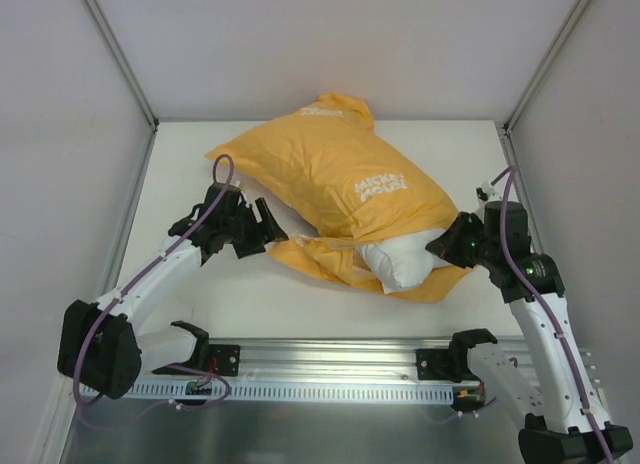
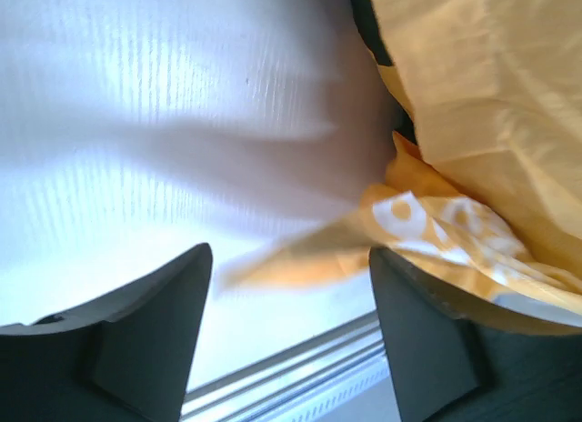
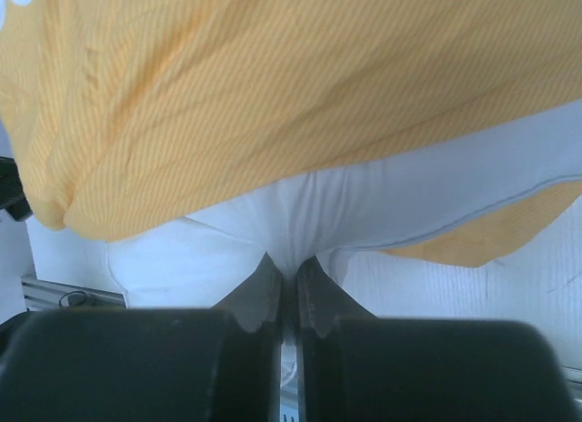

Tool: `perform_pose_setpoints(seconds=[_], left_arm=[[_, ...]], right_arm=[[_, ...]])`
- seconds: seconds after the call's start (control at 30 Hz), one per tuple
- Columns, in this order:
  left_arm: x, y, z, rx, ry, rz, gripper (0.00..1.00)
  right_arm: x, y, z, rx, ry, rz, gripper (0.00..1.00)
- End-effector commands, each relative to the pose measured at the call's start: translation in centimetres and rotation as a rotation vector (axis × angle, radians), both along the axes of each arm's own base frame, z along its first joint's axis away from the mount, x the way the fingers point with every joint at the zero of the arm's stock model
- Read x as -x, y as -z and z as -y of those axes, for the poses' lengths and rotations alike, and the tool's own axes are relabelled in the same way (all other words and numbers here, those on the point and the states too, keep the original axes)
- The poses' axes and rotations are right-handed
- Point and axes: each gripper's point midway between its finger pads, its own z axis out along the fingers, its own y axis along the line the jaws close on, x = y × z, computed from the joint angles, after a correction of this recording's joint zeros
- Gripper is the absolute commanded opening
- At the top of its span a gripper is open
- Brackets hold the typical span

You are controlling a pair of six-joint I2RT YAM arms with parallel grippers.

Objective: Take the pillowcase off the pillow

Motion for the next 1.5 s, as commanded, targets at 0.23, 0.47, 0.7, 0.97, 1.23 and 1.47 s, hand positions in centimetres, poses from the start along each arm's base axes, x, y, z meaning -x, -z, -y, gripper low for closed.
perform_pose_setpoints(seconds=[0.23,0.47,0.7,0.97,1.23,1.47], left_arm=[[0.9,-13.4,9.2,-0.187,0.411,0.374,0.77],[3.6,-17.8,20.4,-0.212,0.783,0.619,0.82],[4.8,-15.2,25.7,-0.267,0.93,0.645,0.79],[1.9,-14.4,28.0,-0.328,0.861,0.654,0.67],[-0.1,-12.5,28.7,-0.317,0.826,0.589,0.28],[-5.9,-13.2,24.9,-0.294,0.602,0.508,0.0]], right_arm=[[0.0,-1.0,-0.5,-0.001,-0.08,0.116,0.01],[0.5,-1.5,-0.8,-0.027,-0.086,0.127,0.01],[1.0,-1.8,-1.1,-0.045,-0.096,0.136,0.01],[1.5,-1.5,-1.2,-0.062,-0.1,0.13,0.01],[1.9,-1.7,-1.2,-0.064,-0.102,0.135,0.01],[2.3,-1.1,-1.3,-0.054,-0.129,0.116,0.01]])
